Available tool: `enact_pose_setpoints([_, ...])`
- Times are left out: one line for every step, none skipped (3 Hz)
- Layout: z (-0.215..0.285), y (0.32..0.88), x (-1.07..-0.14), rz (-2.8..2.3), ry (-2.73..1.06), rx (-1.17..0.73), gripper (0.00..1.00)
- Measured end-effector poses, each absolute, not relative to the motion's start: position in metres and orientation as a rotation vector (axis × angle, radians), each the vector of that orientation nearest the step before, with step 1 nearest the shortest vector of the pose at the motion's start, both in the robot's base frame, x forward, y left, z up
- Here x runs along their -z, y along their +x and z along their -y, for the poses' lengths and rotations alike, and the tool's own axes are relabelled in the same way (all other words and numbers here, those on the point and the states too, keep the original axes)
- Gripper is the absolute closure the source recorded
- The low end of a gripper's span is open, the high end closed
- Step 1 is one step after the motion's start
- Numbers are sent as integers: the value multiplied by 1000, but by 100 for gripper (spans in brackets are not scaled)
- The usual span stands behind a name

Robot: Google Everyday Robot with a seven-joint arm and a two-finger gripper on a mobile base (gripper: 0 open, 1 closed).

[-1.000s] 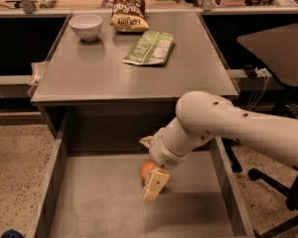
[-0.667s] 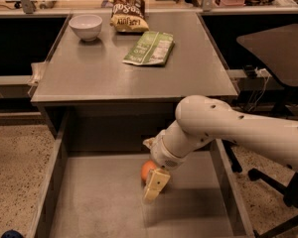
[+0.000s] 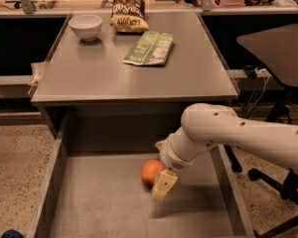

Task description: Pick orange from top drawer and place on counter

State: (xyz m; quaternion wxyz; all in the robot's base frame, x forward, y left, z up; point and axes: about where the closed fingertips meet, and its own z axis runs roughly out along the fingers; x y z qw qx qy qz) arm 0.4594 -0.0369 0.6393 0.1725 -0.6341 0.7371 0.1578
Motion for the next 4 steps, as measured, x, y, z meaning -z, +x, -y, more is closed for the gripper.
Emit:
enact_pose_setpoints([41,463,-635,-2150,-1727,-507,17])
enact_pose_setpoints([29,465,-661,-2129,-1653,-620,40])
enact_pose_setpoints([23,461,-680,-2101,-1602,-683,63])
enact_pose_setpoints([23,458,-686,-2099,-1583,-710,60])
